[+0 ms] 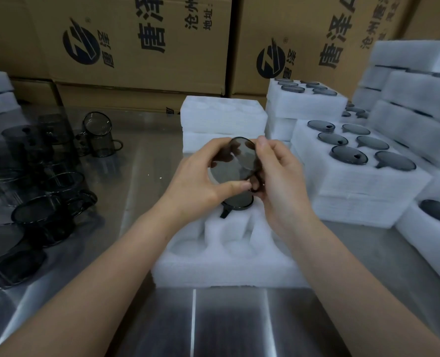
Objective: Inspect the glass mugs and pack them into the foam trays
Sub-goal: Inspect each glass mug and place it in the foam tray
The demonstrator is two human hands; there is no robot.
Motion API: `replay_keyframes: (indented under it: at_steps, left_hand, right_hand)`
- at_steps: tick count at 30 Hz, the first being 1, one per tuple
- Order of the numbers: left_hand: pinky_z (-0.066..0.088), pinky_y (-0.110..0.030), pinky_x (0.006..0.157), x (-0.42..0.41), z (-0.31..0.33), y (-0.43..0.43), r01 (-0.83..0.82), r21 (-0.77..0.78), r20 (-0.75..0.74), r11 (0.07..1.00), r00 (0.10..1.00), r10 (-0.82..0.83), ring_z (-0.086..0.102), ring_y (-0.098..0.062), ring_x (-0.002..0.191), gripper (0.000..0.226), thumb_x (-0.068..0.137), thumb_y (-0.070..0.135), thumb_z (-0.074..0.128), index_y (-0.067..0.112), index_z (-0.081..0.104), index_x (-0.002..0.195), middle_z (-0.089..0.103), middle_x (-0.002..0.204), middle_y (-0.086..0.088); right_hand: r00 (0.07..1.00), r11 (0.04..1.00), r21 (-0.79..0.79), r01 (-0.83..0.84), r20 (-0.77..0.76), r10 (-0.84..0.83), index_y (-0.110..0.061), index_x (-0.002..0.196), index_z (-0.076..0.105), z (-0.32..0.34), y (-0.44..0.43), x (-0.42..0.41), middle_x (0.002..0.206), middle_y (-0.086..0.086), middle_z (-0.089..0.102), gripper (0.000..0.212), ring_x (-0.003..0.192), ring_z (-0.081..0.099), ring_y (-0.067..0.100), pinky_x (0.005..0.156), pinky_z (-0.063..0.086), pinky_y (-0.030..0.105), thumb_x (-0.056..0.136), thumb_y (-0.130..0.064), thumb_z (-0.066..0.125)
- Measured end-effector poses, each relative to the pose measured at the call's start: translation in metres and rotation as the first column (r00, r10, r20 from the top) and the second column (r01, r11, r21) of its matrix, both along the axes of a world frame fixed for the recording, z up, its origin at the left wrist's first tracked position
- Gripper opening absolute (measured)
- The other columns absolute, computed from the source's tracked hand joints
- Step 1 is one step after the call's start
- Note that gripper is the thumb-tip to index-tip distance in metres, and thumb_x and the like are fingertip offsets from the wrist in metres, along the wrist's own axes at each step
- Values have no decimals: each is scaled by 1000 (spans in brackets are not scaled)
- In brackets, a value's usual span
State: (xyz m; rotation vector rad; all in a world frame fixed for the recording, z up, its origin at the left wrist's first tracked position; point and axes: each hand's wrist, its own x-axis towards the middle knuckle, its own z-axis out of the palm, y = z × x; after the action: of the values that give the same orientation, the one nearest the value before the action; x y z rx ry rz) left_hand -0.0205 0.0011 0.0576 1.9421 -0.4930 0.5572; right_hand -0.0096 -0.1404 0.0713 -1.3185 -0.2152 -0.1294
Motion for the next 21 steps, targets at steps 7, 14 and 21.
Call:
replay_keyframes:
  at_steps: [7,14,21]
  left_hand:
    - [50,-43,98,-1,1,4,11,-253,39,967,999,-1,62,-15,110,55,79,26,74,27,48,127,64,115,7]
    - [46,-45,103,-2,0,4,36,-255,52,966,998,-23,59,-14,115,65,77,23,75,14,42,132,60,118,8]
    - [51,-27,90,-1,3,5,69,-400,5,914,997,-73,65,-11,105,61,84,18,66,18,36,137,67,107,6]
  right_hand:
    - [981,981,-28,-190,-42,189,-16,76,62,-1,-1,-2,70,-1,58,27,59,54,19,50,49,32,96,-34,60]
    - [980,971,-157,-182,48,191,-26,59,62,-4,1,0,51,-2,46,34,45,41,15,43,39,27,87,-44,56]
    - [933,939,-27,-342,106,343,-24,76,73,-6,0,1,58,-1,49,26,52,47,14,51,45,25,91,-32,53]
